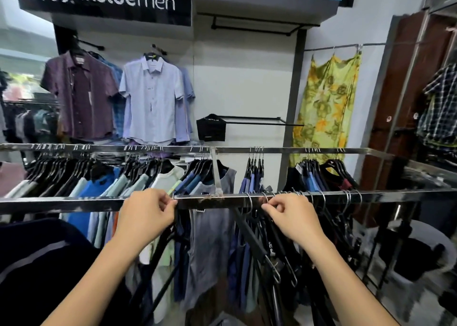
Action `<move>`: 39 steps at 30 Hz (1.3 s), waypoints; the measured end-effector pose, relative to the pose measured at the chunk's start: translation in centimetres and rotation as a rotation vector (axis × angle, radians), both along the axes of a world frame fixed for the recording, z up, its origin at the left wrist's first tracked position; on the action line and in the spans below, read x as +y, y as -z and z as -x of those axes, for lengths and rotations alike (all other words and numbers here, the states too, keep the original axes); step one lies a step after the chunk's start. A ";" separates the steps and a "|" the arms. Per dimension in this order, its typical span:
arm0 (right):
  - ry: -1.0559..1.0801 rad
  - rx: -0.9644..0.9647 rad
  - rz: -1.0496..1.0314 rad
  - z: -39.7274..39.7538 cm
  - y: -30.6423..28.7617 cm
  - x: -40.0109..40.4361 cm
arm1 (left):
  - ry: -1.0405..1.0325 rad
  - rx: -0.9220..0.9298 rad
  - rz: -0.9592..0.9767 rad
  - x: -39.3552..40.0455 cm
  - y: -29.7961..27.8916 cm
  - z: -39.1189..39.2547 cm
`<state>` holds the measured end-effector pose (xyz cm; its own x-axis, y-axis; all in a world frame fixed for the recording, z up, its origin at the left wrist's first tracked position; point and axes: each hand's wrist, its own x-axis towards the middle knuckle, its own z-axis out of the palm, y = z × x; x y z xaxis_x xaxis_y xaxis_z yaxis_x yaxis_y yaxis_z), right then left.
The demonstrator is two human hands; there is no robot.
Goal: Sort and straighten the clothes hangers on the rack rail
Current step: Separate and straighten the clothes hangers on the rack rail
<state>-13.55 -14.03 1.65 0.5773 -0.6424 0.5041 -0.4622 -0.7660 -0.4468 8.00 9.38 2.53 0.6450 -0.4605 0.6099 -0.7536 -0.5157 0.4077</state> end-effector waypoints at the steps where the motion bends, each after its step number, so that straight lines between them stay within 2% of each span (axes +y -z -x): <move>1: -0.012 -0.024 0.002 0.1 0.0 0.1 | -0.014 0.013 -0.008 0.3 0.2 -0.4; 5: -0.040 -0.112 0.007 0.9 -0.1 0.7 | -0.034 -0.019 -0.041 0.8 0.3 -0.9; 10: -0.080 -0.113 -0.005 2.2 -0.6 1.4 | -0.129 -0.119 -0.118 0.9 -1.0 1.1; 13: -0.081 -0.124 -0.020 3.1 -0.9 2.0 | -0.005 -0.194 -0.037 -0.3 -1.7 4.4; 16: -0.112 -0.123 -0.055 4.0 -0.8 2.9 | 0.179 -0.066 -0.075 -3.1 -0.3 8.7; 20: -0.134 -0.083 -0.084 4.7 -0.2 4.1 | 0.253 0.150 -0.370 -7.5 3.8 11.5; 23: -0.131 -0.045 -0.099 5.1 0.4 4.8 | 0.340 0.330 -0.394 -9.4 5.8 10.9; 27: -0.115 0.022 -0.112 5.3 1.7 5.7 | 0.366 0.371 -0.361 -10.1 7.0 9.4; 34: -0.159 0.126 -0.119 4.4 3.5 7.8 | 0.405 0.295 -0.354 -9.8 7.9 8.1; 39: -0.261 0.202 -0.146 2.2 3.5 10.3 | 0.510 0.450 -0.326 -9.3 8.2 6.7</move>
